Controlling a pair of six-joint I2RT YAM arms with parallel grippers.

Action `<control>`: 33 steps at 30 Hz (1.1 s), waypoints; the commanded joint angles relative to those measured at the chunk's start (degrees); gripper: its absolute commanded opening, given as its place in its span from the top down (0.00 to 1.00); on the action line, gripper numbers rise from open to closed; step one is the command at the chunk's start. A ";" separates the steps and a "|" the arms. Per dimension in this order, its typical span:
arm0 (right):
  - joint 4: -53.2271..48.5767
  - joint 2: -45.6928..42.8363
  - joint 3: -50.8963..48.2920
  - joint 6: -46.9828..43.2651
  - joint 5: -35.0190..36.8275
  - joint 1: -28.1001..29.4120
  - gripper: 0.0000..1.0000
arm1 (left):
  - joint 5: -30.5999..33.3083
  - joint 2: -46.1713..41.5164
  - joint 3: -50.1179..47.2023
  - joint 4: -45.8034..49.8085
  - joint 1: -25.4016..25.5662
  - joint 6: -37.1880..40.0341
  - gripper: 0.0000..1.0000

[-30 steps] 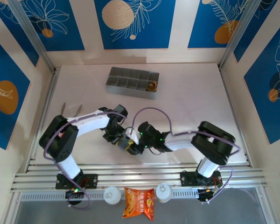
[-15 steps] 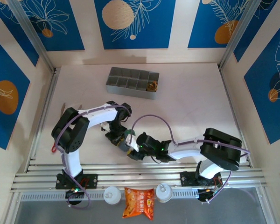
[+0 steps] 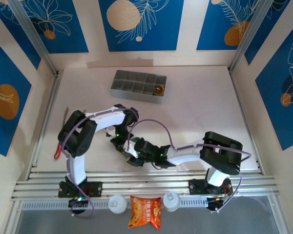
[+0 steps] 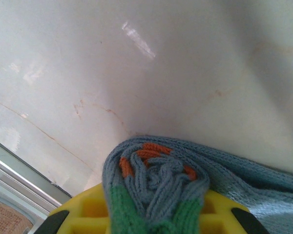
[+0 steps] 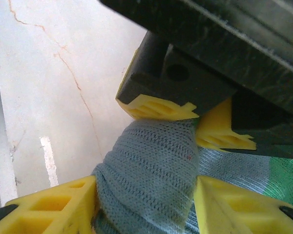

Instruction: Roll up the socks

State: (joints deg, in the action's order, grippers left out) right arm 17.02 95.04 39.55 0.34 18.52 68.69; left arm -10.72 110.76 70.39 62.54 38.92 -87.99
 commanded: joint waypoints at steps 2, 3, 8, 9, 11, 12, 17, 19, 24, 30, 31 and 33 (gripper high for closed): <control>-1.63 3.05 2.09 2.53 2.65 0.04 0.49 | 3.68 6.30 -3.95 -3.06 0.95 0.21 1.00; -1.89 3.76 2.43 2.96 2.68 -0.21 0.49 | 3.69 6.23 -3.94 -3.19 0.93 0.24 1.00; -4.08 6.59 3.04 7.41 4.72 -1.31 0.59 | 3.78 5.47 -4.02 -3.65 0.94 0.81 1.00; -4.82 7.07 2.77 8.61 4.90 -1.54 0.67 | 3.71 5.12 -4.12 -3.81 0.97 0.90 1.00; -5.11 7.56 1.69 10.47 4.75 -1.64 0.83 | 3.26 4.32 -4.64 -4.52 0.94 0.86 1.00; -5.30 7.68 0.97 11.62 4.77 -1.69 0.92 | 3.17 3.89 -4.90 -4.71 0.96 0.87 1.00; -5.68 8.03 -3.53 16.32 2.10 -1.62 1.00 | 3.25 0.40 -6.50 -6.21 0.71 0.77 0.89; -6.31 8.59 -5.50 18.91 0.73 -1.77 1.00 | 3.85 -2.05 -7.55 -7.82 0.56 0.80 0.71; -3.70 10.85 -12.03 26.70 -3.99 -1.98 1.00 | 5.00 -8.26 -9.13 -11.52 -0.49 1.29 0.24; 3.27 15.79 -16.90 32.85 -7.79 -2.00 1.00 | 6.22 -14.20 -10.24 -15.98 -1.95 2.73 0.08; 3.96 16.56 -16.97 33.26 -8.33 -1.98 1.00 | 6.55 -15.47 -11.01 -17.69 -2.30 2.81 0.07; 5.64 17.92 -17.27 34.21 -9.49 -2.00 1.00 | 7.25 -19.02 -13.11 -21.72 -3.15 2.80 0.02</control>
State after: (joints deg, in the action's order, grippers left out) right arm 45.58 103.46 28.80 30.26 13.19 66.35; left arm -6.81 96.33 59.07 47.48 37.23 -85.10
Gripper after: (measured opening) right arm 0.120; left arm 0.967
